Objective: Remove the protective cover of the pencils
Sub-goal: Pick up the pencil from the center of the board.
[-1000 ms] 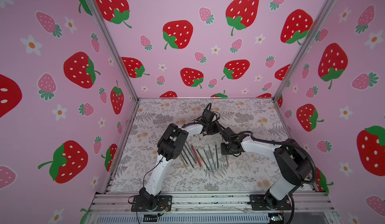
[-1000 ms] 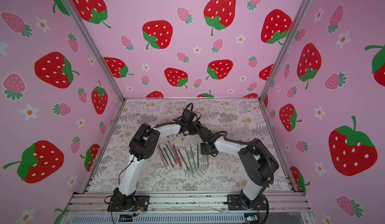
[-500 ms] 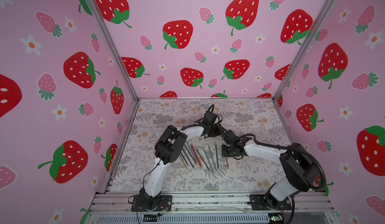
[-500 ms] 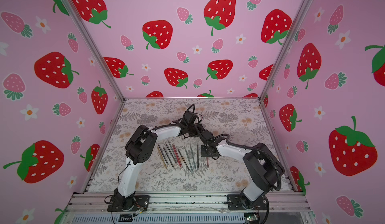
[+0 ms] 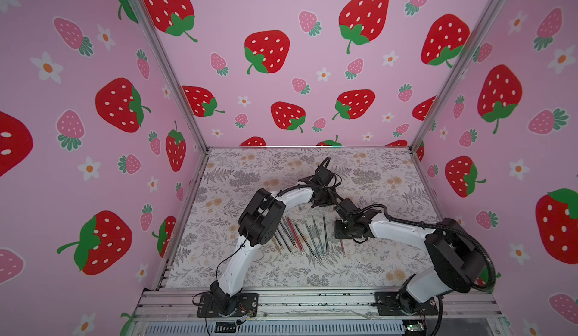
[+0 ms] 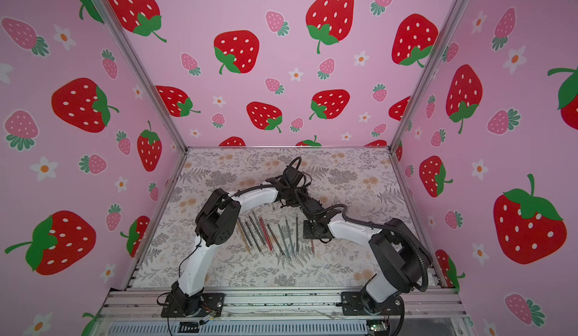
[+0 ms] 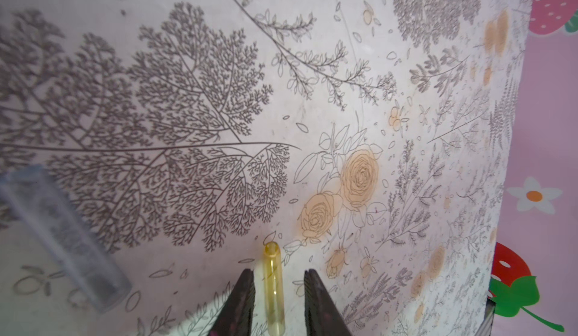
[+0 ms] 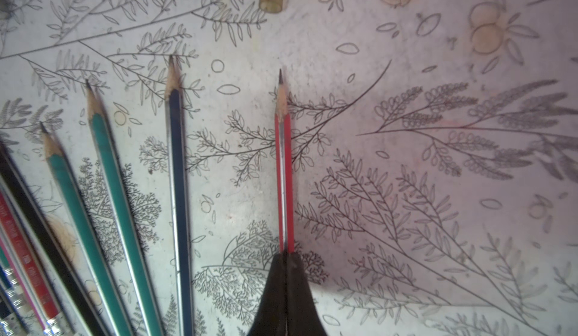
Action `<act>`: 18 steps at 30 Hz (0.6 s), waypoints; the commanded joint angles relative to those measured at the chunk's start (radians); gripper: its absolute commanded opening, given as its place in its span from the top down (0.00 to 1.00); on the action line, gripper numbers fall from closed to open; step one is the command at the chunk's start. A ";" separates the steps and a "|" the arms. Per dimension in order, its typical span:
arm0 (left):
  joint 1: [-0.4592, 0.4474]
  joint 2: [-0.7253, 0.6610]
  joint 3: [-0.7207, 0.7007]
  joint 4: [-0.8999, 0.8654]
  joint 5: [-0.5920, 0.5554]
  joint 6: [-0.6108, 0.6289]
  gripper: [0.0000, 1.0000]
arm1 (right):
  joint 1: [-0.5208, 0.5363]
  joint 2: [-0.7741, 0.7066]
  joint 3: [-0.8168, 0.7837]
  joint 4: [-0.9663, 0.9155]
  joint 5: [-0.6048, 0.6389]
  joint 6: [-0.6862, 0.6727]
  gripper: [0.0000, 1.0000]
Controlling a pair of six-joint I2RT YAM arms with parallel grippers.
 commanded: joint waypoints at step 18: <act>-0.015 0.088 0.167 -0.226 -0.123 0.063 0.85 | 0.005 0.011 -0.021 -0.037 0.009 0.023 0.90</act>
